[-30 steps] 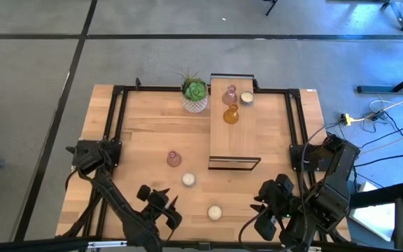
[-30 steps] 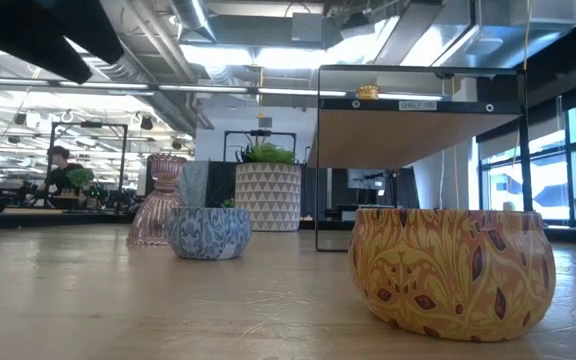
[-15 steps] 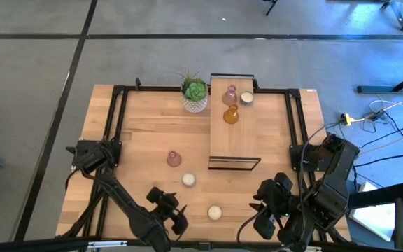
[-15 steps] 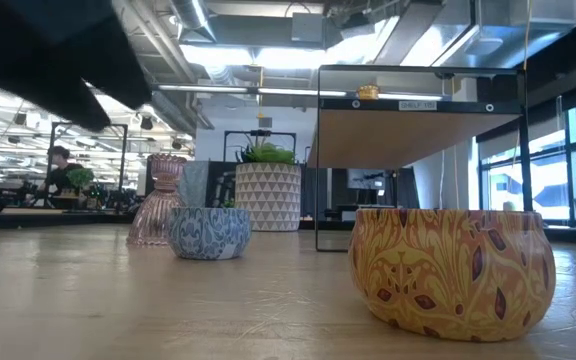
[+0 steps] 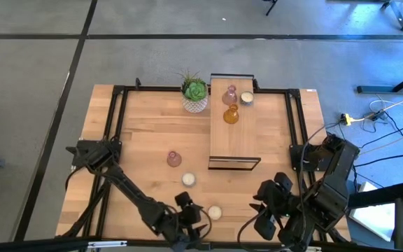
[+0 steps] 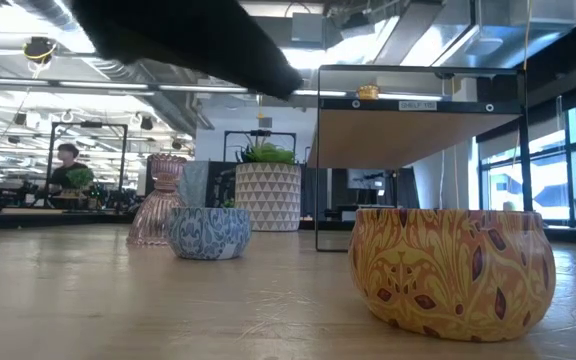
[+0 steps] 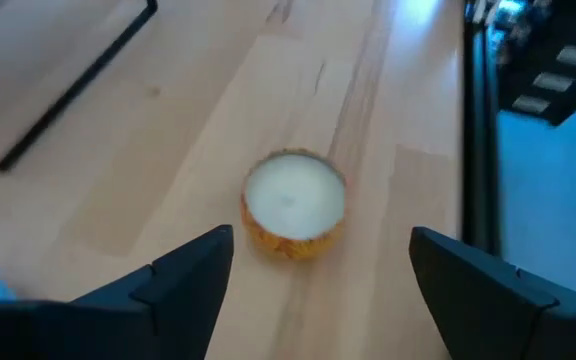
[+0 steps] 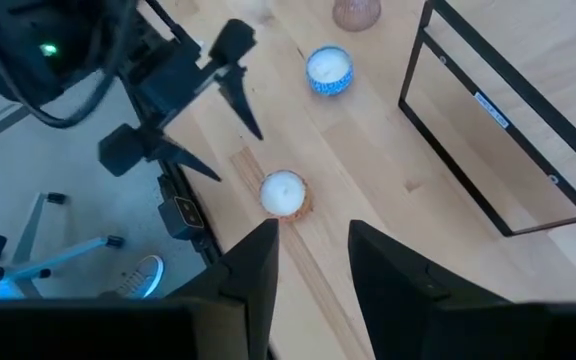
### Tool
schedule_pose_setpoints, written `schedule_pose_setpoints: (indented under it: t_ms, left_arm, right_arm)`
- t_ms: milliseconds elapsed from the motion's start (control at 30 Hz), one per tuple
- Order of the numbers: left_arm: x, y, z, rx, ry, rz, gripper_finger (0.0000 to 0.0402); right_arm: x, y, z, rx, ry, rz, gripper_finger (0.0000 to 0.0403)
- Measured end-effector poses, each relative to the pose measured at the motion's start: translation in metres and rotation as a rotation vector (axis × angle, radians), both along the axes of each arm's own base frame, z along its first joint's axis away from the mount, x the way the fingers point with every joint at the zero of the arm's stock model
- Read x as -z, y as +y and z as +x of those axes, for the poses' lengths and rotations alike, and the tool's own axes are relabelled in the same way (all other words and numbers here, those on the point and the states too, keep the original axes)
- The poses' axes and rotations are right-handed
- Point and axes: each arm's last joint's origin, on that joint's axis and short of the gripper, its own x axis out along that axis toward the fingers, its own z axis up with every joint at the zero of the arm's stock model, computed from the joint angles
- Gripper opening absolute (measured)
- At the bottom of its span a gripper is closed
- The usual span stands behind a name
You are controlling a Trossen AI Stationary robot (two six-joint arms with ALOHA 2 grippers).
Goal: Pick & Place candle stick holders
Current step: Put the patterned orange scented candle on the shelf aligned with the patterned blue scented candle
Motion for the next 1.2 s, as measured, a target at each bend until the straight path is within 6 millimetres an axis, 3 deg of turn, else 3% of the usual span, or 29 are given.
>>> schedule_pose_setpoints:
  t_ms: [167, 333, 600, 800, 933, 1200]
  left_arm:
    - [0.007, 0.012, 0.011, 0.094, -0.006, 0.055, 0.0301]
    - [0.017, 0.025, 0.023, 0.174, -0.068, -0.045, 0.03]
    - [0.01, 0.037, 0.038, 0.215, -0.105, -0.072, 0.0304]
    - [0.014, 0.041, 0.039, 0.289, -0.04, -0.109, 0.0306]
    - [0.019, 0.044, 0.037, 0.315, 0.038, -0.123, 0.0323]
    - [0.021, 0.046, 0.035, 0.355, 0.059, 0.037, 0.0389]
  right_arm:
    - [0.0, -0.001, 0.001, 0.002, 0.001, -0.002, 0.0127]
    - [0.0, -0.002, 0.002, 0.004, 0.001, -0.002, 0.0127]
    - [0.0, -0.002, 0.002, 0.006, 0.002, -0.001, 0.0127]
    - [0.0, -0.002, 0.002, 0.006, 0.002, -0.001, 0.0127]
    - [0.0, -0.002, 0.002, 0.005, 0.002, -0.001, 0.0127]
    - [0.0, -0.002, 0.002, 0.006, 0.002, -0.002, 0.0127]
